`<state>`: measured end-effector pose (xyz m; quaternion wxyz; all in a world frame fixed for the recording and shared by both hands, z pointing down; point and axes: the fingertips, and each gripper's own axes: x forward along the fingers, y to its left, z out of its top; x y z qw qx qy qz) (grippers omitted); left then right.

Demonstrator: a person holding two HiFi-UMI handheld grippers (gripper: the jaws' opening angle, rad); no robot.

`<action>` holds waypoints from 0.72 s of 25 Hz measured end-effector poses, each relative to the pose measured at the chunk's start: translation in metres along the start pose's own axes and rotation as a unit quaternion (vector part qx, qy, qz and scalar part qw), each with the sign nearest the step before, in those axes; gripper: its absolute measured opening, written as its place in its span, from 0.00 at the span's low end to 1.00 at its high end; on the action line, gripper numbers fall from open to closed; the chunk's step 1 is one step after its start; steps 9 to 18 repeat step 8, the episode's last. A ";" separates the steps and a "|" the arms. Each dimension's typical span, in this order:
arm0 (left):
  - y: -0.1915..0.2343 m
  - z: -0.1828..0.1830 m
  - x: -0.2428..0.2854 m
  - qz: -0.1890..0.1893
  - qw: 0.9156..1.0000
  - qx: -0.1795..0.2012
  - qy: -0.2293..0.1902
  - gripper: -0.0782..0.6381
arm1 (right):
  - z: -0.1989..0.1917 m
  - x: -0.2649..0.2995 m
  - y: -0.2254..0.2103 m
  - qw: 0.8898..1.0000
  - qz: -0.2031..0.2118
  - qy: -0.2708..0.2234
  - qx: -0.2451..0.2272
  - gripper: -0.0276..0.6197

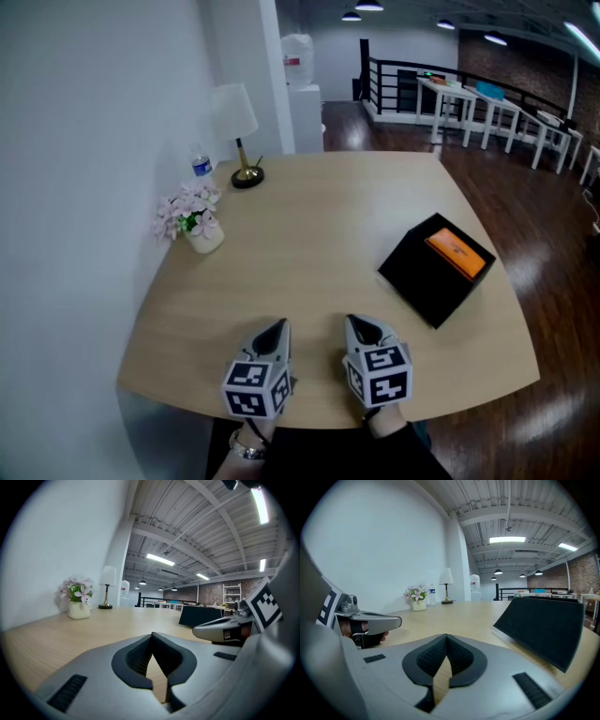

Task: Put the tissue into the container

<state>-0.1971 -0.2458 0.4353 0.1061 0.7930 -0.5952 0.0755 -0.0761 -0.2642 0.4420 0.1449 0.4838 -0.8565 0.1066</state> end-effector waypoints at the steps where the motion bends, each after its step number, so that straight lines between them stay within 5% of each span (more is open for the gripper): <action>1: 0.000 0.000 0.000 0.000 1.000 0.000 0.000 0.11 | 0.000 0.000 0.000 1.000 0.000 0.000 0.000 0.05; 18: 0.001 0.000 0.000 -0.002 1.000 0.001 -0.001 0.11 | 0.001 0.001 0.001 1.000 0.002 -0.003 0.000 0.05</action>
